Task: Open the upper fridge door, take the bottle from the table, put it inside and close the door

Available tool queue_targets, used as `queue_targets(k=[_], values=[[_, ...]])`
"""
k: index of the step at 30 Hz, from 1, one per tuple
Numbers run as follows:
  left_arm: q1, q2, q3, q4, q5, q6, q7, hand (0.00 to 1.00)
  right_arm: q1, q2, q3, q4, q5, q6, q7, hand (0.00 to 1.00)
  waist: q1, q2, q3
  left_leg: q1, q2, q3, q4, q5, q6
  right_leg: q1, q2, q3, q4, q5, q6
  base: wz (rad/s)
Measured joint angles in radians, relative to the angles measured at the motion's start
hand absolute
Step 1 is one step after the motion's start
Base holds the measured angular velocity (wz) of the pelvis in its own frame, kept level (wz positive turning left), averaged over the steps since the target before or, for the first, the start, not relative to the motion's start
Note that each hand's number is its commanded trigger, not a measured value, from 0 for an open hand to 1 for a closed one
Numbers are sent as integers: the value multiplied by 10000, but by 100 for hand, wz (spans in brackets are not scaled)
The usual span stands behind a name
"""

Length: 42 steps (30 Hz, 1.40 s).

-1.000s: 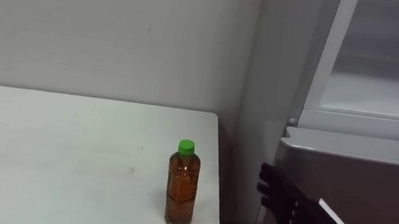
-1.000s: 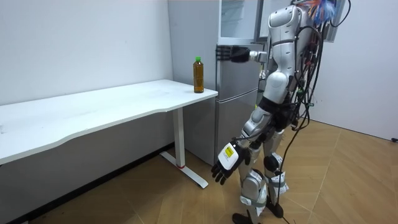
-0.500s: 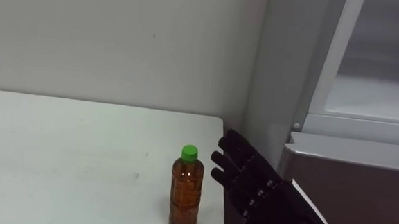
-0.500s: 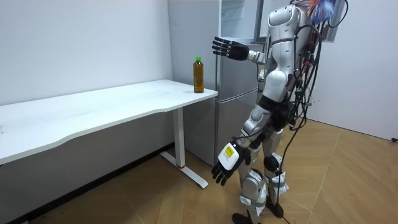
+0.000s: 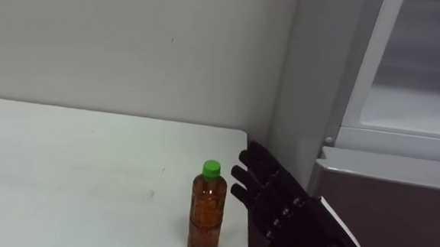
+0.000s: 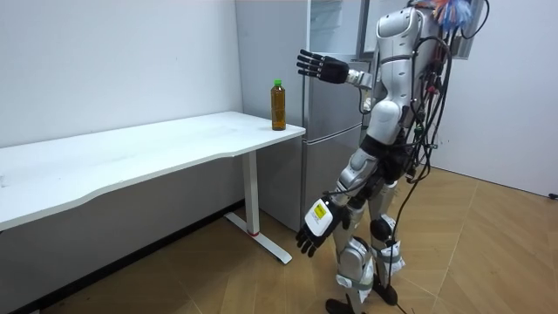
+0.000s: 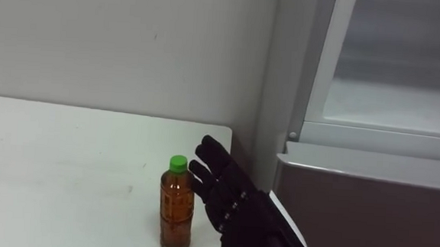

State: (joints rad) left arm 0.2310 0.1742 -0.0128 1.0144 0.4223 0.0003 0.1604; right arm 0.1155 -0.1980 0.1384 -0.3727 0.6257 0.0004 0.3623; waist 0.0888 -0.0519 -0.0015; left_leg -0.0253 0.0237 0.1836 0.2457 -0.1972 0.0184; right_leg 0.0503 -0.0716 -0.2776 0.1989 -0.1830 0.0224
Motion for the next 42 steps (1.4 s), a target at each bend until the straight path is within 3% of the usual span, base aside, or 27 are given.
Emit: queue_targets(k=[6,13,22,30,36,42], values=[[8,-1,10,186,16,-48,0,0,-529,5,-51,-14,-419,-246,-237,0,9,-49,-14,-2,-13,-5,-68,1,-1,38,10,-11,-106,7,3,0],[13,3,8,309,15,-48,-4,0,-577,-1,-53,-15,-512,-258,-679,0,-25,-76,-21,-142,-40,-205,-58,1,-6,73,-7,-276,-128,7,4,10],[50,1,82,303,26,-14,-192,0,-615,-69,-44,-14,-1290,-315,-1469,0,67,-118,-19,-161,-35,-220,-59,4,-9,67,-8,-294,-111,7,3,1],[10,-2,88,184,124,4,-357,0,-1629,-55,-20,-7,-1669,-372,-2221,0,374,-114,-12,-163,-41,-372,21,0,-8,181,-16,-493,-114,12,4,6],[55,-40,87,160,137,50,-360,0,-1830,-63,1,133,-1655,-456,-2805,0,649,-69,18,-181,-51,-552,40,11,-23,212,-12,-570,-110,12,4,4],[281,-15,66,-165,140,57,-358,0,-2230,-66,49,881,-1646,-555,-3407,0,580,-46,42,-351,-106,-811,124,23,-30,190,-30,-824,-127,12,4,12]])
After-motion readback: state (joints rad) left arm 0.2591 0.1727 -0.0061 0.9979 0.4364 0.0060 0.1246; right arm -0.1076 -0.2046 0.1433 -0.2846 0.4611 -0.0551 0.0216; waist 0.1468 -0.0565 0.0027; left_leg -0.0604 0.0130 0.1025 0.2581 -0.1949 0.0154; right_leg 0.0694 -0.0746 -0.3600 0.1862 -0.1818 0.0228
